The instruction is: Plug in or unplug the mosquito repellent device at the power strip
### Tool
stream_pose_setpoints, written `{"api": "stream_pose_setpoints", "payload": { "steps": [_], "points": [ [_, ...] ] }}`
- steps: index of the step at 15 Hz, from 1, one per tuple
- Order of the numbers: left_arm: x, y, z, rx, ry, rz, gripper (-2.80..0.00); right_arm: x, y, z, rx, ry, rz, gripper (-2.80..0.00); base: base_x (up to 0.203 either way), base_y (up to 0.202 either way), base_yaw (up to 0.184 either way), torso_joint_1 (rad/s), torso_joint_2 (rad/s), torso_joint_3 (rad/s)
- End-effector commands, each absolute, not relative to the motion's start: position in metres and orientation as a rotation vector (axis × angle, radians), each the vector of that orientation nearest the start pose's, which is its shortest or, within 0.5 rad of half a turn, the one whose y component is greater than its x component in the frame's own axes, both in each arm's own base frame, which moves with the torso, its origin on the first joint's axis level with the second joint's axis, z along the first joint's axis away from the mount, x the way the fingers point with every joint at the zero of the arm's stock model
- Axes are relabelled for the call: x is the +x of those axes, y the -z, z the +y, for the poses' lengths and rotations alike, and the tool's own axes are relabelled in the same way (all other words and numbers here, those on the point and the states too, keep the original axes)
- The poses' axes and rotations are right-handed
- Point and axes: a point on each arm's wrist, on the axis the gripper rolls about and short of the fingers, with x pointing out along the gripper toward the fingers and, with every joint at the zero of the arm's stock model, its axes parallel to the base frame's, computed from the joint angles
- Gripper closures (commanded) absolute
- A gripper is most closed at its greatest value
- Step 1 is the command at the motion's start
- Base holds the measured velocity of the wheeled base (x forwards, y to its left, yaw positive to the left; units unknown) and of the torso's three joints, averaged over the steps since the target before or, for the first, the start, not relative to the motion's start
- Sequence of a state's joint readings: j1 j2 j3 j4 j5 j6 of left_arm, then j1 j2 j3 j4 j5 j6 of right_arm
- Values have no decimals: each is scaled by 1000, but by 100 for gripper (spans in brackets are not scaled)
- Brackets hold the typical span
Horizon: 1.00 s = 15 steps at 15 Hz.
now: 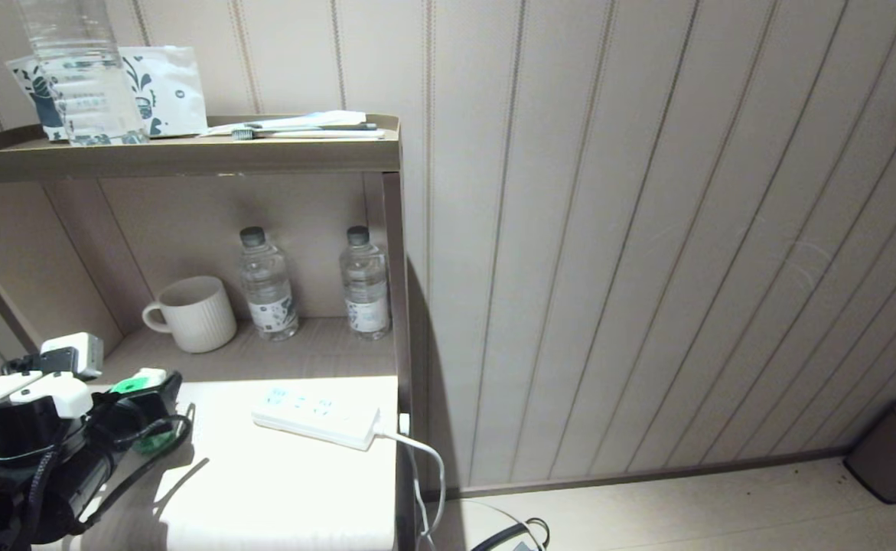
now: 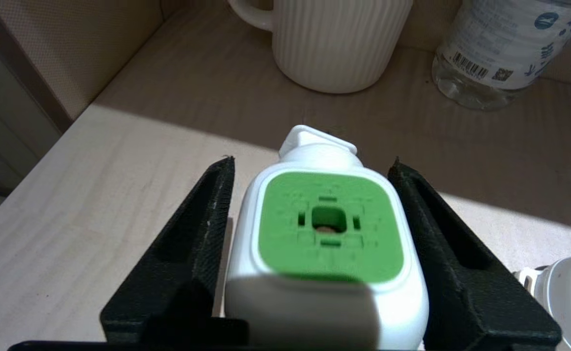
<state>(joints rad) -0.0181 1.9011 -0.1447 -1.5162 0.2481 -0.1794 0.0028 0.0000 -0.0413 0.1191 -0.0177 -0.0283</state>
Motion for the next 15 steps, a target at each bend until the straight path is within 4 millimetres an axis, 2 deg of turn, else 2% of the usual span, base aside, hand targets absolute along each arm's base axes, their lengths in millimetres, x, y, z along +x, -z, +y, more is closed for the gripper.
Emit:
{"api": "stream_pose_setpoints", "payload": {
  "steps": [1, 7, 13, 15],
  "points": [
    [238, -82, 1, -156, -246, 153, -280, -26, -74, 0, -30, 13, 80, 0, 0, 0, 0, 0, 0, 0],
    [224, -89, -2, -157, -227, 144, -280, -26, -75, 0, -30, 13, 78, 0, 0, 0, 0, 0, 0, 0],
    [213, -106, -5, -143, -197, 71, -280, -26, -75, 0, -30, 14, 78, 0, 0, 0, 0, 0, 0, 0],
    [207, -117, -5, -146, -194, 18, -280, -26, -75, 0, -30, 13, 78, 0, 0, 0, 0, 0, 0, 0]
  ]
}}
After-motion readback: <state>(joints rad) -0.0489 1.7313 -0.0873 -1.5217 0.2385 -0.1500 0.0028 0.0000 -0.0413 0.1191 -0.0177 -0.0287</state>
